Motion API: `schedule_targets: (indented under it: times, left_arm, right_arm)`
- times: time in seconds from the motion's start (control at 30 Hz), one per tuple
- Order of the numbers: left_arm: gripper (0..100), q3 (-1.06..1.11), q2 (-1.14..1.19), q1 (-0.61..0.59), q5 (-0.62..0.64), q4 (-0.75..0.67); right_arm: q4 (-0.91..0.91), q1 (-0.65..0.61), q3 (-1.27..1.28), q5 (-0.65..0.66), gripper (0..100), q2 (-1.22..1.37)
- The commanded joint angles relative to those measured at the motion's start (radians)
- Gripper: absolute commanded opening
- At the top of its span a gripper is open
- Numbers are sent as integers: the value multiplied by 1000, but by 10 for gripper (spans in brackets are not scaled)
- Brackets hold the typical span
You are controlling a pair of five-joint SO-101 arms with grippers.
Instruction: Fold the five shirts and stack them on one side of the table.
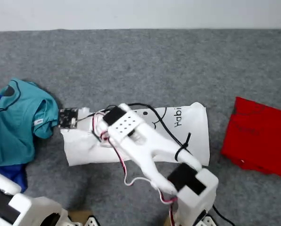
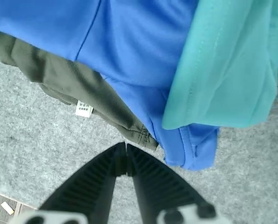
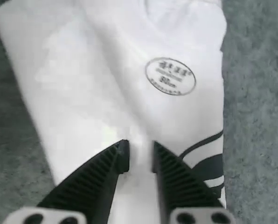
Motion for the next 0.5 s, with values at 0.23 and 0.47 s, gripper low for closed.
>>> schedule_targets:
  times: [0.23,0.47]
  left_arm:
    - [6,-8,-11,6,-11,-14]
    - [6,-10,-11,9,-11,-15]
  right_arm:
    - [51,101,-150,6,155,42]
    - [332,-77,-285,2,32,-8]
